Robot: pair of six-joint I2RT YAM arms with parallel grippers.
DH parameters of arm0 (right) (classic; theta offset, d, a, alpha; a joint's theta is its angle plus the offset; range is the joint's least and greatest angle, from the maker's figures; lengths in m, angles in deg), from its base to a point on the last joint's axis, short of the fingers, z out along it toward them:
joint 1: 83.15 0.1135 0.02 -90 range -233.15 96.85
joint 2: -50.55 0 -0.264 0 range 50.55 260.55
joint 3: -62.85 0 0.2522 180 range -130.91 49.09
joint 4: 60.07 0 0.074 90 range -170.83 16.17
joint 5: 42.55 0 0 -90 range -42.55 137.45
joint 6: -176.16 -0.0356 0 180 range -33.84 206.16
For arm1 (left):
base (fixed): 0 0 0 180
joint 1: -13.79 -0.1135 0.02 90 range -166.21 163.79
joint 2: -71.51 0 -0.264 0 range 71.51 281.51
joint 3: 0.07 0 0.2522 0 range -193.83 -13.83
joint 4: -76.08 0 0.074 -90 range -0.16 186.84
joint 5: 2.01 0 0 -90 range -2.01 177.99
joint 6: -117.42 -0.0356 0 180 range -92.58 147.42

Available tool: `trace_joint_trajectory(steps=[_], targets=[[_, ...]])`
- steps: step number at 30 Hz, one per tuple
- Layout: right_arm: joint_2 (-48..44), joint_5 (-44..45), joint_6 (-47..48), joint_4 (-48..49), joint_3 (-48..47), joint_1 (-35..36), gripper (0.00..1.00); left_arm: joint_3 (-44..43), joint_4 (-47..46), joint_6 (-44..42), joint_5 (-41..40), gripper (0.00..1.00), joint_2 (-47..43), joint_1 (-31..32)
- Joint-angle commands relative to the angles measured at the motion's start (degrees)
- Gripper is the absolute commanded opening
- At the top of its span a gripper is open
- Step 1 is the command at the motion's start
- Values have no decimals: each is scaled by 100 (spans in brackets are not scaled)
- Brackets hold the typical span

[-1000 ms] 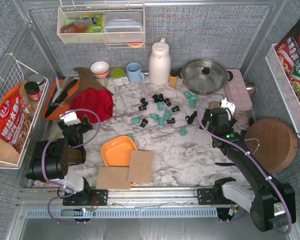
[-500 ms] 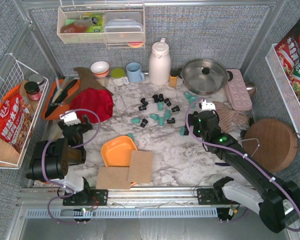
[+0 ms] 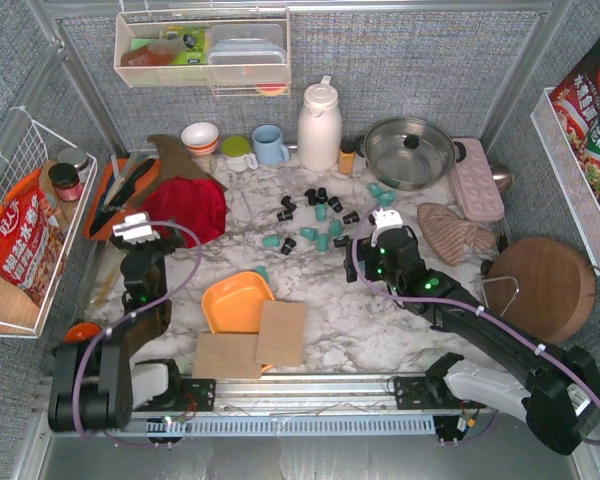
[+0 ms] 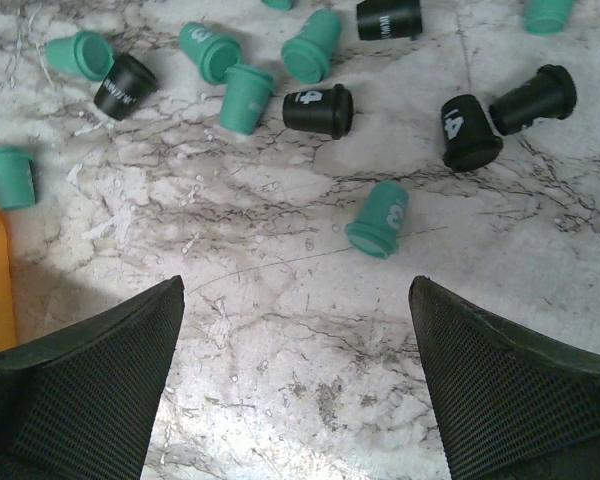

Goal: Mix the coffee capsules in the storage basket

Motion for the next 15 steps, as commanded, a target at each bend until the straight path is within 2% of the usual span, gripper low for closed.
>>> trace_joint_trajectory(steps=[1,5,8,10,13,15], targets=[[66,-439,303,127,-207,128,99,-779,2318,1256,-464,99,-926,45],[85,-682,475,127,-276,264,99,-1892,4281,1873,-559,99,-1218,49],[86,-681,617,169,-285,379,99,-2560,5366,1605,-185,99,-1270,36],[70,-694,692,192,-293,448,99,-2697,5500,1567,72,99,-1352,33],[30,-796,713,239,-281,544,99,-2600,5056,1062,1512,99,-1410,39],[24,-893,705,276,-248,639,99,-2532,4884,1099,2191,99,-1302,55]])
